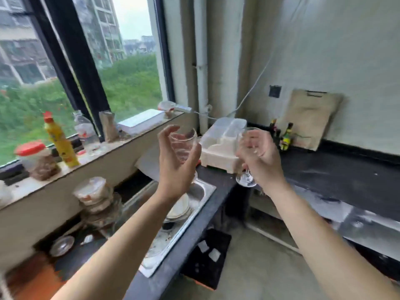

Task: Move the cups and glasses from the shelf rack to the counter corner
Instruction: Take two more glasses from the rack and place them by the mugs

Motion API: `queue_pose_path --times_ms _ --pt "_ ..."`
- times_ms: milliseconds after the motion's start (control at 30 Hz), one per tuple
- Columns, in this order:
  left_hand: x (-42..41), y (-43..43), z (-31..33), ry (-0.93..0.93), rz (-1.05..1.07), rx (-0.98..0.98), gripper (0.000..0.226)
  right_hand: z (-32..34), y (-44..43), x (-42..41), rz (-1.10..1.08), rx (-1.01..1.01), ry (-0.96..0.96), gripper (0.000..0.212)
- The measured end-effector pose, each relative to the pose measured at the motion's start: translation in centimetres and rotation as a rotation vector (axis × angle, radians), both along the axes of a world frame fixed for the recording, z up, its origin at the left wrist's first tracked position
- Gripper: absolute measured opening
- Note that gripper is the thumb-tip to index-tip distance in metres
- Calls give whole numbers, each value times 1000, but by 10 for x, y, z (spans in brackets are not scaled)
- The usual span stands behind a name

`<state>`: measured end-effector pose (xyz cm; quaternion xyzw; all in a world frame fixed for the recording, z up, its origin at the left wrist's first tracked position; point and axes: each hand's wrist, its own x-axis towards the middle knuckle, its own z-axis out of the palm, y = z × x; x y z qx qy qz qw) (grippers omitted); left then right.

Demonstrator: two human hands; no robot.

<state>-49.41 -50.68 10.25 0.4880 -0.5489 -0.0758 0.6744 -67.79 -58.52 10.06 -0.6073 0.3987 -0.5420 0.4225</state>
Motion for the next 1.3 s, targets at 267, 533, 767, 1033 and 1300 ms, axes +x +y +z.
queue_pose_path --times_ms 267,533,767,1033,1300 --pt "-188 -151 -16 60 -331 90 58 -10 -102 -209 -272 50 21 44" --pt "-317 -283 -37 10 -494 198 75 -44 -179 -345 -515 111 27 43" --pt "-444 -424 -53 32 -766 249 61 -58 -274 -461 -777 136 92 44" --pt "-605 -550 -43 -6 -1059 325 62 -44 -341 -587 -1071 142 128 46" --pt "-766 -603 -78 -101 -1148 419 72 -75 -359 -734 -1304 177 136 56"
